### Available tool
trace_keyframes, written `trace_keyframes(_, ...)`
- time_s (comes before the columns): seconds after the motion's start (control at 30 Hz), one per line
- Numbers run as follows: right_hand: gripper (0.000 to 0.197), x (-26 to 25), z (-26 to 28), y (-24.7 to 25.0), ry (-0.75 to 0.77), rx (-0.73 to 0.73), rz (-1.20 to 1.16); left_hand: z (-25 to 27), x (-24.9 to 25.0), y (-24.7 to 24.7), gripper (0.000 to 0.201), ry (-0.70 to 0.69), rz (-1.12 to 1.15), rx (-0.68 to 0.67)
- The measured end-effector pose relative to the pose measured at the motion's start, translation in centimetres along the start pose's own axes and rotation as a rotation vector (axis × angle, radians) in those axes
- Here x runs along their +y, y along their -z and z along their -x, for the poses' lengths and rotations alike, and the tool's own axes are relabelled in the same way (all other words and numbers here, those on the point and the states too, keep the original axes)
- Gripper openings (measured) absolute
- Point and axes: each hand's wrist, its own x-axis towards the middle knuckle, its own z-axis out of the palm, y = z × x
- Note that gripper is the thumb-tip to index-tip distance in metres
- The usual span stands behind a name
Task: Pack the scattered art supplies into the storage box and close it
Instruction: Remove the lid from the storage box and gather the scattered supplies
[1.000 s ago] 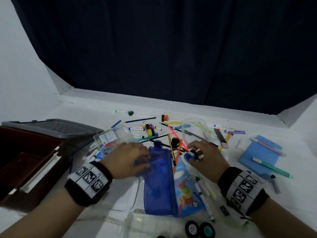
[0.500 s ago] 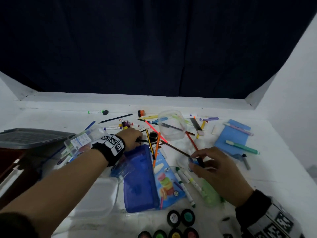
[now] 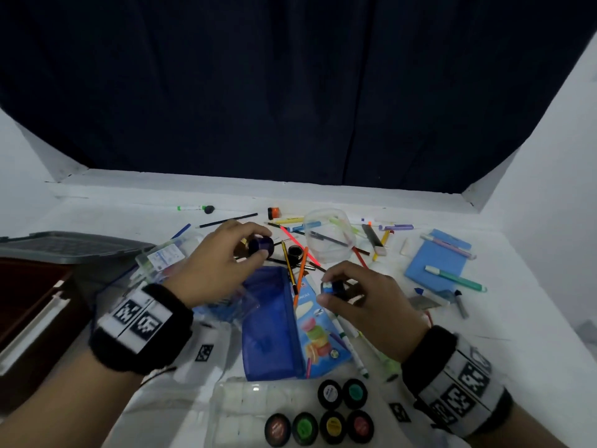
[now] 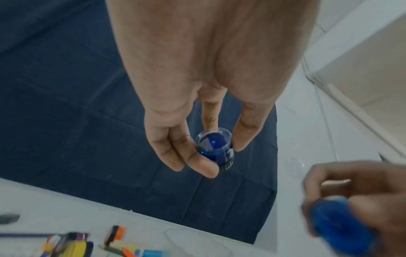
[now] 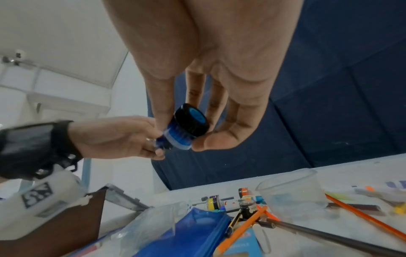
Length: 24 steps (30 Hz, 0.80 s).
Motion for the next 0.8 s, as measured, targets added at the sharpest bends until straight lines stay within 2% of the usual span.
trace_keyframes(0.17,0.025,0.9,0.9,-2.3,0.104,-0.23,0.159,7.3,0.9,-2.1,0.027,0.089,0.36,-0.051)
trace_keyframes(0.27,0.028,1.2,2.2,-3.6,0.102,-0.368,0.255,10.7,0.5,-4.5,0.028,0.07,0.3,-0.123)
trace_keyframes(0.4,0.032,1.5,3.7,-4.9,0.076,-0.504,0.389,13.2,0.0,-6.7,0.03,0.039,0.182,-0.142)
trace_keyframes(0.57,0.028,1.1,4.5,-5.6,0.111,-0.54,0.526,13.8,-0.8,-8.2,0.049,0.024,-0.023,-0.208)
trace_keyframes(0.67,0.029,0.9,4.8,-5.7,0.102,-0.523,0.528,13.6,-0.8,-8.5,0.046,0.001,-0.105,-0.218)
trace_keyframes(0.8,0.029,0.9,5.3,-6.0,0.03,-0.471,0.48,13.5,-0.4,-8.5,0.044,0.005,-0.188,-0.166)
